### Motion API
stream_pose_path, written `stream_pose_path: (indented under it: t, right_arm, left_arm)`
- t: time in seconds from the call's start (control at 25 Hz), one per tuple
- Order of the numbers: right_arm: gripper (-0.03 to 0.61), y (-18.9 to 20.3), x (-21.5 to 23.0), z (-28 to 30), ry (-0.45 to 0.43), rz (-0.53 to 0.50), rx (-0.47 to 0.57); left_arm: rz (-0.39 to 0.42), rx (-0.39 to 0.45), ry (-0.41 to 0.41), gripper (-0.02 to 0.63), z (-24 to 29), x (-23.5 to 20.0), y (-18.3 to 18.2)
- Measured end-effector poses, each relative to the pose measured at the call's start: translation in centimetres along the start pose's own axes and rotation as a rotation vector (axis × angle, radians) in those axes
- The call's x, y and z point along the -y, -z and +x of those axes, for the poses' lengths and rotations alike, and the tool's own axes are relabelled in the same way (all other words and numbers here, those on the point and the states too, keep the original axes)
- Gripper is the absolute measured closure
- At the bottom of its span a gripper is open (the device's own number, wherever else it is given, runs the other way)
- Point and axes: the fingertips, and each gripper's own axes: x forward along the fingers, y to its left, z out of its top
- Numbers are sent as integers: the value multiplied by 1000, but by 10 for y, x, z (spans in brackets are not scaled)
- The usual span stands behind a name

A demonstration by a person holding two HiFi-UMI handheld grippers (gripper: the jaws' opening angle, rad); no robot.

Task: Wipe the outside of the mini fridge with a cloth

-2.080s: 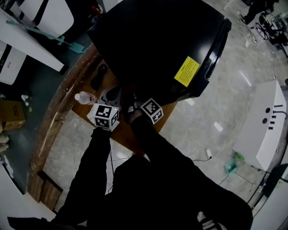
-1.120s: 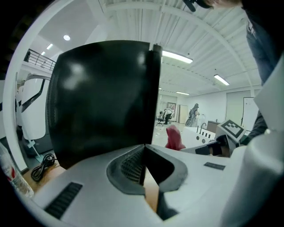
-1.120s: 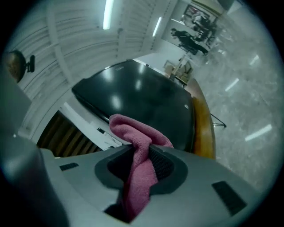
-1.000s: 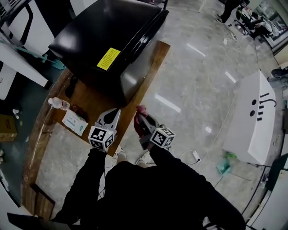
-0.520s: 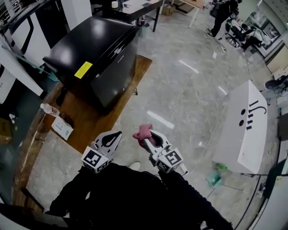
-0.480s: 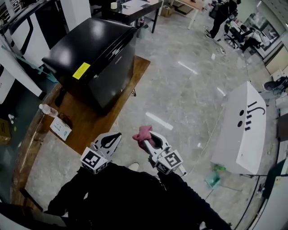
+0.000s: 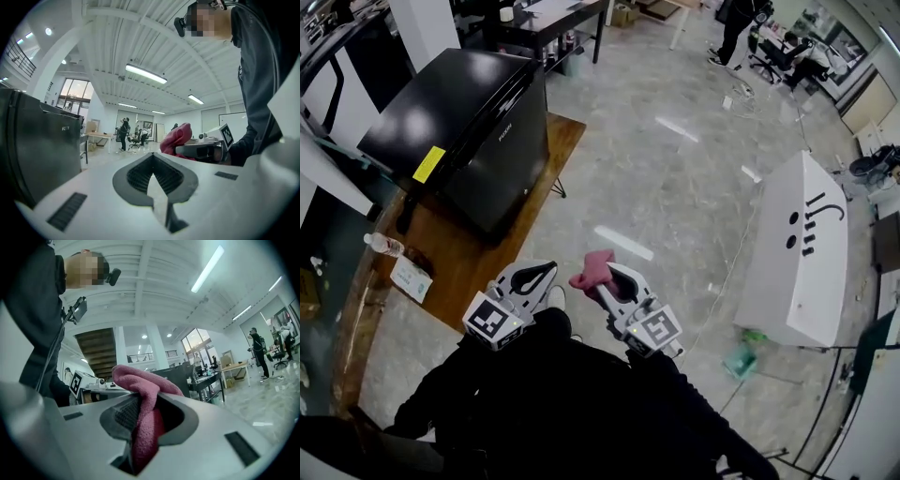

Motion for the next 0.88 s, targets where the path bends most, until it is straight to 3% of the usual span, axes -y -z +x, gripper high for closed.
stream_pose_path:
  t: [0.6,0.88]
  right_arm:
    - [480,-70,176,123,-27,-45,3]
    - [480,-80,248,165,-80,-8,14]
  left_arm:
    - [-24,81,32,609,169,-146,-44]
    - [-21,42,-35,609,225,-201,-52]
